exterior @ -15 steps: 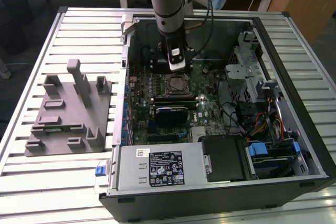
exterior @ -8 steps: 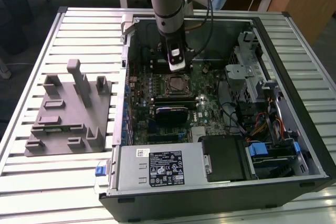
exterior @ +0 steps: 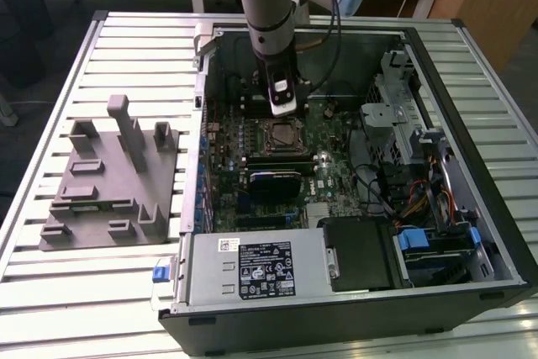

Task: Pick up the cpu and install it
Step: 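Install the first cpu locking lever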

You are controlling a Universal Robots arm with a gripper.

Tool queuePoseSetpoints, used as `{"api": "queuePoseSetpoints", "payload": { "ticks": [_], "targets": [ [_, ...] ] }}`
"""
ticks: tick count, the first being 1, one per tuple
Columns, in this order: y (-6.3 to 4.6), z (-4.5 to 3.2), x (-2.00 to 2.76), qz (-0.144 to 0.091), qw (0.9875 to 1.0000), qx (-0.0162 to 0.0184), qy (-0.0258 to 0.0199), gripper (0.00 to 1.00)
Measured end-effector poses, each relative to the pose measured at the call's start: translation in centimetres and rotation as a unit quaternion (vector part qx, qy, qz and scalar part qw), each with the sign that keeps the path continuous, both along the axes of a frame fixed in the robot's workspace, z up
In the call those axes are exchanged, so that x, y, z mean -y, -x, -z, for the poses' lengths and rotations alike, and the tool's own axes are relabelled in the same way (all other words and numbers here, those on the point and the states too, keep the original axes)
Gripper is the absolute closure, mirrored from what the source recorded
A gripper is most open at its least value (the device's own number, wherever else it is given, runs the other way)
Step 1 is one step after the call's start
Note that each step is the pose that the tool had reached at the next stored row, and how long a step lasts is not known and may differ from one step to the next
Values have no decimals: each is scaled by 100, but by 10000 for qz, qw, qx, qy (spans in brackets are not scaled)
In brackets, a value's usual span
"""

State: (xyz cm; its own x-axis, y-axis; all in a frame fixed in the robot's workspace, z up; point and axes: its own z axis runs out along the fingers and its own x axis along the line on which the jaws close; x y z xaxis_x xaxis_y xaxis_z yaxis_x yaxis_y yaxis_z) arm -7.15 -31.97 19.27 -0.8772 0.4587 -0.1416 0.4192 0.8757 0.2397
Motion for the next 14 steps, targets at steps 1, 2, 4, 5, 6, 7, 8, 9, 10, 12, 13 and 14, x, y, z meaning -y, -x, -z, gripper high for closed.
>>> {"api": "queuePoseSetpoints", "payload": {
  "ticks": [1,2,4,5,6,7,8,9,10,12,13,14],
  "targets": [
    [0,5,0,0,10000,2,2,89],
    [0,9,1,1,10000,4,5,89],
    [-1,20,-1,1,10000,12,3,89],
    [-1,25,-1,1,10000,14,2,89],
    [0,26,0,2,10000,13,4,89],
    [0,28,0,2,10000,13,5,89],
    [0,28,0,2,10000,12,6,89],
    [0,28,0,2,10000,12,6,89],
    [0,29,0,2,10000,13,6,89],
    [0,30,0,2,10000,13,5,89],
    [0,30,0,2,10000,13,5,89],
    [0,30,0,2,10000,13,3,89]
  ]
}}
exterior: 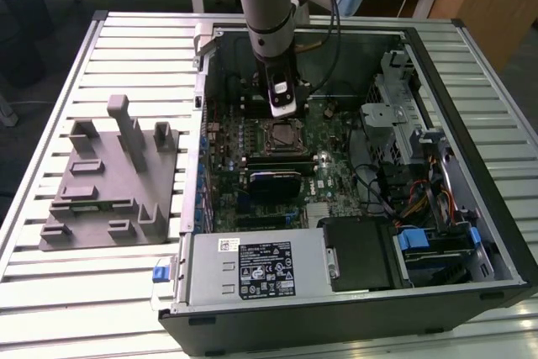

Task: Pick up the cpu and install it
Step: 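Install the first cpu locking lever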

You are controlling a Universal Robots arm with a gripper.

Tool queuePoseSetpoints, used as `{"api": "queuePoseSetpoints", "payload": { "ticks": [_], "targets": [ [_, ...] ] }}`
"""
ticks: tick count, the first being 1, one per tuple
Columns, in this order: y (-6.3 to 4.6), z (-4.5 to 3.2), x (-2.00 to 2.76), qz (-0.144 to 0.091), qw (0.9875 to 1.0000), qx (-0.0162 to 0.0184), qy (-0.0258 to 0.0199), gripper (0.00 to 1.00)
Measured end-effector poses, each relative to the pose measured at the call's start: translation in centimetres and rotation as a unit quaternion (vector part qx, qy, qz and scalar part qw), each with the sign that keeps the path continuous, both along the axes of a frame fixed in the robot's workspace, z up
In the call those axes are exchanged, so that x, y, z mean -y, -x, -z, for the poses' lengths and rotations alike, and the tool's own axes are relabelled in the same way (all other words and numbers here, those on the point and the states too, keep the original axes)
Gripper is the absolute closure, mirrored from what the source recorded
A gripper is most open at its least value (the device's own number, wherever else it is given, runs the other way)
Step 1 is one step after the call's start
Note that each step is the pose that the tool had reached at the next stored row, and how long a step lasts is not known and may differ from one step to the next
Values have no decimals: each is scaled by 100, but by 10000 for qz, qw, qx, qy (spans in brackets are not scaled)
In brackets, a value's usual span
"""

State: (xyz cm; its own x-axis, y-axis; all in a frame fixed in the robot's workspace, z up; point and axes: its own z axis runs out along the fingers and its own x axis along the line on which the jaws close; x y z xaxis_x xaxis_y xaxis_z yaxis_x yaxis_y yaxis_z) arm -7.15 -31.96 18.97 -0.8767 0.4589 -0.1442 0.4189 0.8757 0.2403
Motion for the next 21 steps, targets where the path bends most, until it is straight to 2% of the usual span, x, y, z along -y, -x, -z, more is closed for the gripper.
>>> {"api": "queuePoseSetpoints", "payload": {
  "ticks": [5,9,17,21],
  "targets": [
    [-1,-25,0,0,10000,1,-21,89],
    [0,-96,0,0,10000,1,-21,89],
    [0,-332,0,0,10000,0,-21,89],
    [0,-416,0,0,10000,3,-22,89]
  ]
}}
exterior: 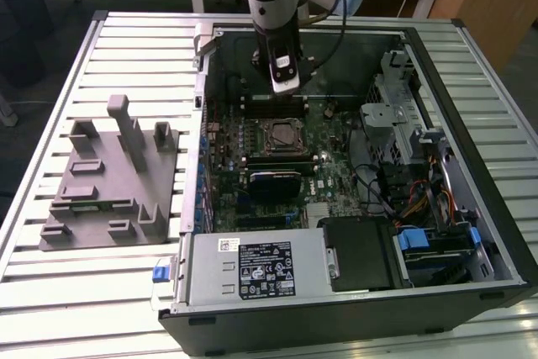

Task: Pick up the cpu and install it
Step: 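Install the first cpu locking lever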

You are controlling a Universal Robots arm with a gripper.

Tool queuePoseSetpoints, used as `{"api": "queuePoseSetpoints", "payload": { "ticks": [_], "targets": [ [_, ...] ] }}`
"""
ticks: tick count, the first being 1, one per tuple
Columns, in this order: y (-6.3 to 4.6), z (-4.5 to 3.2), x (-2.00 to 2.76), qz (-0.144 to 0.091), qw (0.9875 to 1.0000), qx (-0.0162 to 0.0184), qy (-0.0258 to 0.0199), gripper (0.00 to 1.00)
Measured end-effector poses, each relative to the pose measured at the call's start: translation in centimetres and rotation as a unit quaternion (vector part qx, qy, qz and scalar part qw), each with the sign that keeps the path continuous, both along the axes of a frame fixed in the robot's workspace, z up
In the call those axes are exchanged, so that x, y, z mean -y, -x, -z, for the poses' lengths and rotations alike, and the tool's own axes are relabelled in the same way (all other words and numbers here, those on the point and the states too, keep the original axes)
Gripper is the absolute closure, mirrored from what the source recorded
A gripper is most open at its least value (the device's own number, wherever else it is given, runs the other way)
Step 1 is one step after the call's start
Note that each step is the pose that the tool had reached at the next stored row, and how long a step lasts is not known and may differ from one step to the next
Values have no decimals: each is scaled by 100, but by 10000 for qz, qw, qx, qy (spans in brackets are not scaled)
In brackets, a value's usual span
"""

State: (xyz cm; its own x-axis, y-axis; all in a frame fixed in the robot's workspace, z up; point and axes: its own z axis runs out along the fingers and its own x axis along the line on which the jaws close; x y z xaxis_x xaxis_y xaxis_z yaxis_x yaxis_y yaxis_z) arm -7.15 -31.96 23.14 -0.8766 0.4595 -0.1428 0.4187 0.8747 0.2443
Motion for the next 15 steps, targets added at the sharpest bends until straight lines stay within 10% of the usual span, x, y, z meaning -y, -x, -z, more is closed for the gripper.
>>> {"api": "queuePoseSetpoints", "payload": {
  "ticks": [8,15],
  "targets": [
    [0,-9,0,0,10000,-2,13,89],
    [0,-2,0,0,9990,-194,396,89]
  ]
}}
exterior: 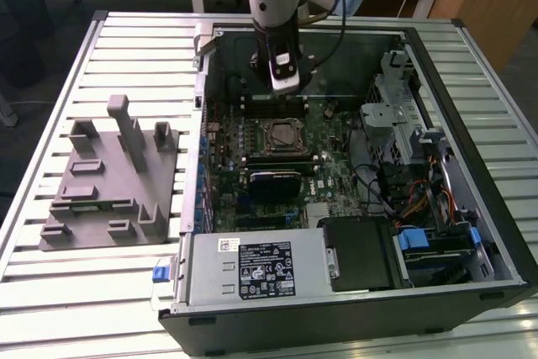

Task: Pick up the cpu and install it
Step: 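Install the first cpu locking lever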

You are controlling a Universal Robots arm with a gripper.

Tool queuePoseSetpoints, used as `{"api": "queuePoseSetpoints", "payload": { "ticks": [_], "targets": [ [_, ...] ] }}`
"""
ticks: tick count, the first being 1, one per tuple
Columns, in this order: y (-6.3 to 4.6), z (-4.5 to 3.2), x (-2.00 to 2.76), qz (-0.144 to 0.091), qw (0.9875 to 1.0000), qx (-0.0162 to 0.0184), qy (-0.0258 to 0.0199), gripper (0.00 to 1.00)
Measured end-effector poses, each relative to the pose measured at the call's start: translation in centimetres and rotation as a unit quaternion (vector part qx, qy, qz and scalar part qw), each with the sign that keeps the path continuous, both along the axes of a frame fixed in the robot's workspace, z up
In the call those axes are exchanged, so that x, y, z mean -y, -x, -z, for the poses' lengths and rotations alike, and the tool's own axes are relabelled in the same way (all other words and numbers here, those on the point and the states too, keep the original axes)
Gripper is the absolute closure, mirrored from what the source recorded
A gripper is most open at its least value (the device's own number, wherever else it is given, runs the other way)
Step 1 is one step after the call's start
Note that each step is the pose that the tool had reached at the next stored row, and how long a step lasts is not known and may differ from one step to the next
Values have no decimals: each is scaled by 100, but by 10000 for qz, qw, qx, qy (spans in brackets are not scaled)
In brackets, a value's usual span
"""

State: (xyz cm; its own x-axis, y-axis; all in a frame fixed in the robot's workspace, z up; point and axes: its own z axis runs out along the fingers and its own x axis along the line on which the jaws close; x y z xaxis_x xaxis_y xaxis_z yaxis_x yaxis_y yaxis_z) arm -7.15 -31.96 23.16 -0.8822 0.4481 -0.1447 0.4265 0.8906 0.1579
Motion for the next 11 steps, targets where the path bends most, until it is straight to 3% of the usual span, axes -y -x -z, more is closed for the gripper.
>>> {"api": "queuePoseSetpoints", "payload": {
  "ticks": [3,8,10,11],
  "targets": [
    [-2,1,4,-1,9999,-88,130,89],
    [-3,4,26,-1,9993,-234,294,89],
    [-3,5,40,-1,9991,-272,339,89],
    [-2,5,45,0,9990,-275,354,89]
  ]
}}
